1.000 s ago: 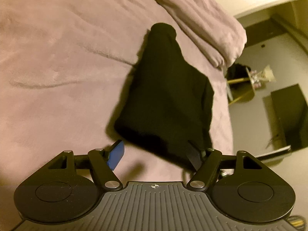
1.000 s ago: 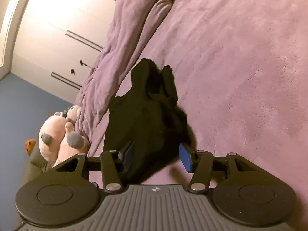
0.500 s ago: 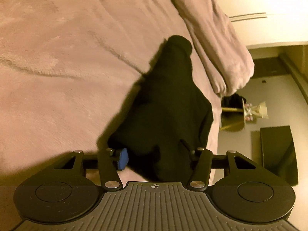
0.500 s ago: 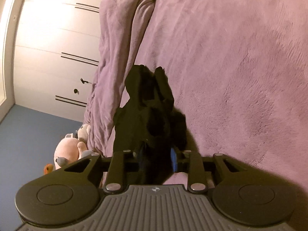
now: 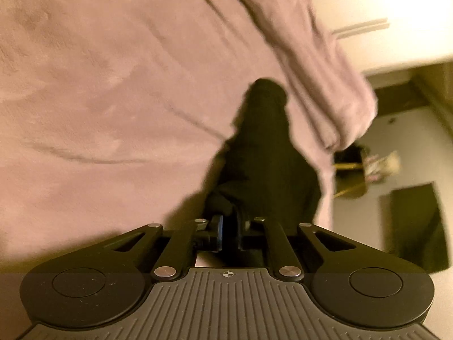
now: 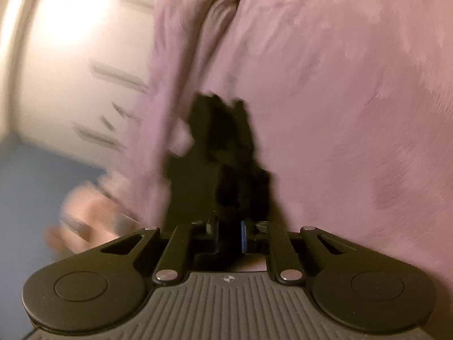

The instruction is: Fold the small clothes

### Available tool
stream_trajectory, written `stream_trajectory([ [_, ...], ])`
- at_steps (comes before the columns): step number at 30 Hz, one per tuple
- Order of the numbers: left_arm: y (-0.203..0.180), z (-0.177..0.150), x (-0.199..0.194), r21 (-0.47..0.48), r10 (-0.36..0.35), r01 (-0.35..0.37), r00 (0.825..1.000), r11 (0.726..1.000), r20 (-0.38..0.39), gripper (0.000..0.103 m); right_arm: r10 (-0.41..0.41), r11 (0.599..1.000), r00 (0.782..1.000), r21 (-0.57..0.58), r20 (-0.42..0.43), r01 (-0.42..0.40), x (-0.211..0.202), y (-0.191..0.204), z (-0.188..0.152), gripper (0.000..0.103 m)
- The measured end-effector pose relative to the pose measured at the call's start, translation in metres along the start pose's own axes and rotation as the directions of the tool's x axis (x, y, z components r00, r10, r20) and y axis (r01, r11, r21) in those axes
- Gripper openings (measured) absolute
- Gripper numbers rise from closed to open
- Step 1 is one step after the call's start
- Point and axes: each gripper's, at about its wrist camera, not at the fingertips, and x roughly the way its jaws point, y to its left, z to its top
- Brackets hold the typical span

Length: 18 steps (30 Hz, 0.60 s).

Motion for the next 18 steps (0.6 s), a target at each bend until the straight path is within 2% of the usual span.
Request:
stream_trajectory([
  [2,-0.001,-0.002,-0.001,0.047,0.028,-0.027,1.0,0.999,-0.013,0.011,-0.054,0.993,0.999,-0.108,-0.007,0.053,0.003,0.008,-0.005,0.013],
  [5,-0.007,-0.002,-0.009,0.13,0.058,-0.055,0.998,0.99,-0.02,0.013,-0.09,0.979,0.996,-0.183,-0.001,0.089,-0.003,0.019,-0.003,0.027],
  [7,-0.013,0.0,-0.018,0.197,0.084,-0.079,0.996,0.977,-0.016,0.016,-0.11,0.971,0.994,-0.213,0.015,0.111,-0.009,0.021,0.002,0.032],
  [10,-0.022,0.003,-0.034,0.287,0.127,-0.132,0.991,0.949,0.036,0.043,-0.132,0.956,0.99,-0.257,0.049,0.14,-0.022,0.021,0.008,0.035],
  [12,-0.028,0.007,-0.041,0.324,0.129,-0.145,0.989,0.935,0.069,0.045,-0.141,0.948,0.987,-0.277,0.079,0.158,-0.027,0.023,0.011,0.035],
  [14,-0.034,0.012,-0.039,0.337,0.131,-0.151,0.988,0.929,0.081,0.054,-0.151,0.935,0.983,-0.307,0.103,0.176,-0.029,0.029,0.014,0.035],
  [18,-0.052,0.018,-0.017,0.374,0.133,-0.152,0.988,0.915,0.076,0.056,-0.138,0.899,0.984,-0.402,0.113,0.172,-0.012,0.055,0.014,0.035],
])
